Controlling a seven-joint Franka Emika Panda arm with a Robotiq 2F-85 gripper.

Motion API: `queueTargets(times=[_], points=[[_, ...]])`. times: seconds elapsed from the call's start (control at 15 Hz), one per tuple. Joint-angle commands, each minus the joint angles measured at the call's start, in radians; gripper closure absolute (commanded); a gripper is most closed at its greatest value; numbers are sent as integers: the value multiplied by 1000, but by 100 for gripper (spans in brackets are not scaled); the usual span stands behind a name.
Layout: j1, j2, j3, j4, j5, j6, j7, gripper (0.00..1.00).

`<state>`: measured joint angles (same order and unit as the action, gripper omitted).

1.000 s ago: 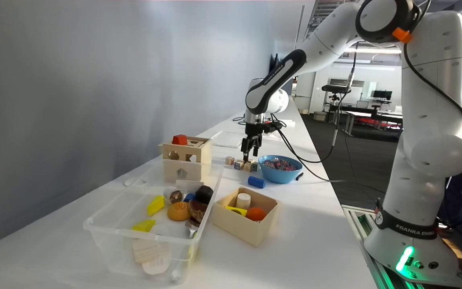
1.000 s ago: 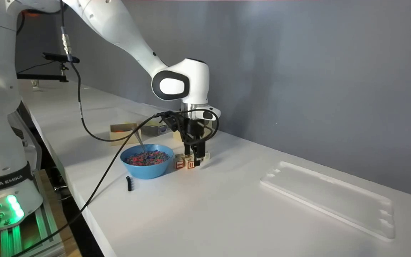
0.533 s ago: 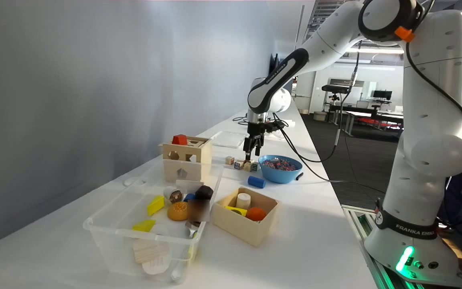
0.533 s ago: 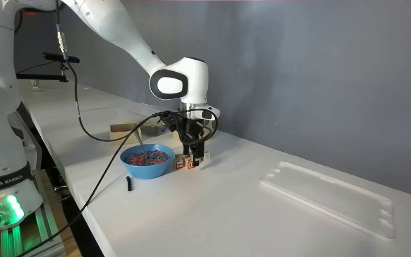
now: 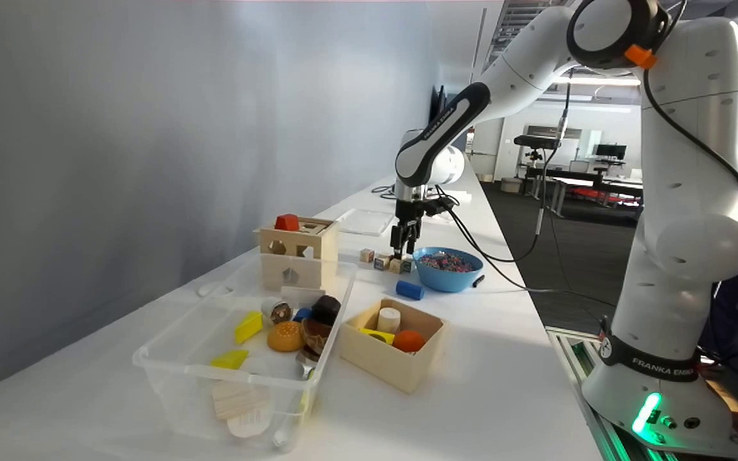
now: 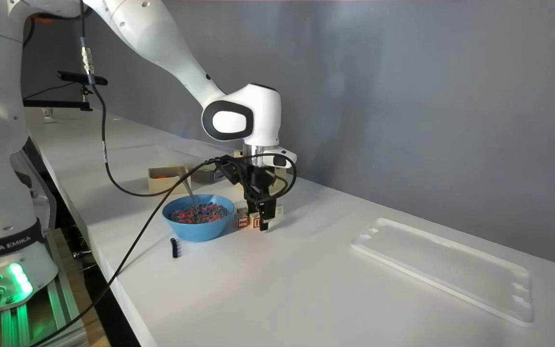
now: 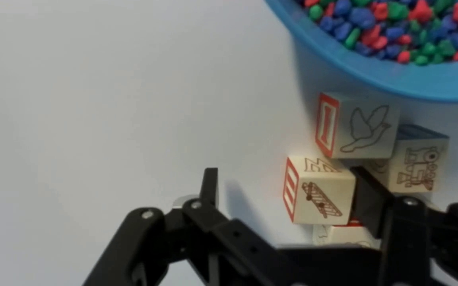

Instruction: Move the box to the left then stack up the blocks

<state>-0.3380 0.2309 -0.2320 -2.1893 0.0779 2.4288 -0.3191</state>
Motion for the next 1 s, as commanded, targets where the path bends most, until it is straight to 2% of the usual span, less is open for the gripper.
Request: queueTargets(times=[0.0, 0.4, 0.93], points=[[-9, 17, 13, -8, 14, 90, -57, 47], [-9, 26, 33, -12, 13, 125, -66, 89], [5, -141, 10, -41, -22, -14, -63, 89]])
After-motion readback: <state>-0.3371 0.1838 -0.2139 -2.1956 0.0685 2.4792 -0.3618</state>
